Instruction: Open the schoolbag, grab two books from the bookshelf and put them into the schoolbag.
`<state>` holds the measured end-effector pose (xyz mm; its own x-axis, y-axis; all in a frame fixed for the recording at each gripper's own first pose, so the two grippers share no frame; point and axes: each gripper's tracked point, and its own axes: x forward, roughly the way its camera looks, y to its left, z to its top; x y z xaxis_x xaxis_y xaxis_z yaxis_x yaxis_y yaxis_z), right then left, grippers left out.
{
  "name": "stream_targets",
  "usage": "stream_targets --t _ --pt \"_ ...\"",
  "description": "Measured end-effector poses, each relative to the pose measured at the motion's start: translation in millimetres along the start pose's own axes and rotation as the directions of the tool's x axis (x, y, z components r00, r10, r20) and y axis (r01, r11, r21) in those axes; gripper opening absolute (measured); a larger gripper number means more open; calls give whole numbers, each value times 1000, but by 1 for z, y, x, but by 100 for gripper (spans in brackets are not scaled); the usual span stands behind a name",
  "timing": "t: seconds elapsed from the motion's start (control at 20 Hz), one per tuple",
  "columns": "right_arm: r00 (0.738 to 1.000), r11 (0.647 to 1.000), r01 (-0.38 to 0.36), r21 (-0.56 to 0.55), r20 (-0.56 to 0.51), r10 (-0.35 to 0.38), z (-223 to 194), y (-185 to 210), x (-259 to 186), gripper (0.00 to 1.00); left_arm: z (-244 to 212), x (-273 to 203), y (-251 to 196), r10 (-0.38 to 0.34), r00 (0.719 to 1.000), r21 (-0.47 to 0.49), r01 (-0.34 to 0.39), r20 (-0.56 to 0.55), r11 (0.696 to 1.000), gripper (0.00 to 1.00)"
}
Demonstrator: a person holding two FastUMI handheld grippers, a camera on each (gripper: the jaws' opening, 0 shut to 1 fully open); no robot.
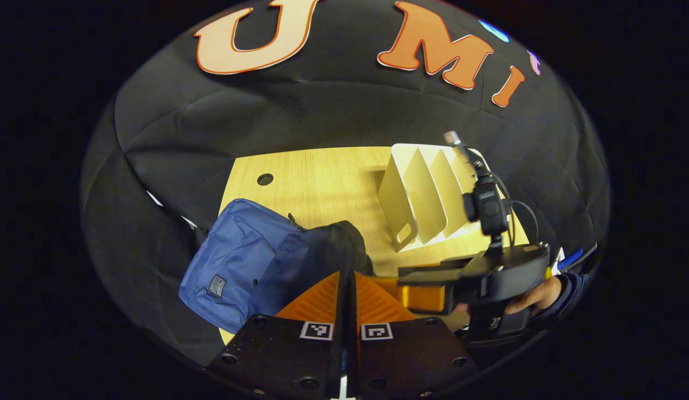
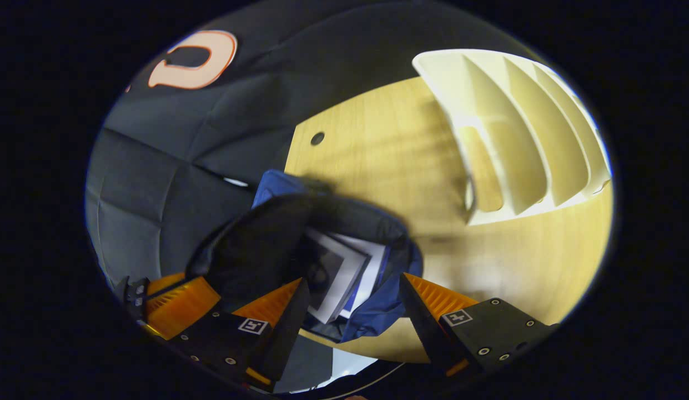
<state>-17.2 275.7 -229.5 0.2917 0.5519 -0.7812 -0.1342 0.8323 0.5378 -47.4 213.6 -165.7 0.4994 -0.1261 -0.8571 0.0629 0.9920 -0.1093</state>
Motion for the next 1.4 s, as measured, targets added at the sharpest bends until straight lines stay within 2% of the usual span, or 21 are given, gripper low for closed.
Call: stream_targets --t 0.2,0.6,0.7,0.9,0.95,1.0,1.05,1.1,1.15,1.25,1.3,1.35,1.4 --pt "982 986 132 -98 151 -116 43 -52 -32 98 -7 6 -6 -7 1000 -26 7 -19 1000 4" --pt "922 959 249 -133 336 -192 76 -105 -116 97 -28 29 -31 10 996 -29 -12 -83 1000 4" --pt "904 947 290 -139 364 -224 79 -124 -132 97 -38 37 -43 2 994 -44 -7 -112 999 7" --pt "878 934 327 -144 412 -243 84 -149 -154 97 -54 52 -76 -75 985 -96 61 -155 993 17" --pt "871 943 301 -141 442 -212 89 -149 -160 97 -54 57 -82 -75 985 -97 61 -155 993 29" --pt "861 946 297 -127 464 -208 92 -154 -164 98 -54 62 -88 -78 984 -101 62 -161 993 31" --pt "850 948 300 -108 482 -214 95 -159 -174 97 -56 67 -95 -84 982 -108 66 -170 992 43" --pt "844 947 307 -97 487 -223 98 -165 -179 97 -55 71 -101 -91 981 -110 73 -168 991 49" --pt "838 947 310 -88 496 -228 98 -170 -184 97 -51 72 -107 -92 984 -102 77 -155 992 49" --pt "824 946 314 -76 518 -232 104 -177 -194 97 -33 74 -115 -79 992 -70 73 -96 995 57" --pt "818 946 315 -72 526 -233 106 -179 -198 97 -22 74 -122 -77 996 -54 74 -49 996 58" --pt "817 951 304 -65 531 -225 105 -178 -203 97 -10 73 -129 -69 997 -42 70 15 997 70" --pt "814 956 286 -65 543 -207 107 -174 -207 97 -2 71 -135 -66 997 -33 68 46 997 67"
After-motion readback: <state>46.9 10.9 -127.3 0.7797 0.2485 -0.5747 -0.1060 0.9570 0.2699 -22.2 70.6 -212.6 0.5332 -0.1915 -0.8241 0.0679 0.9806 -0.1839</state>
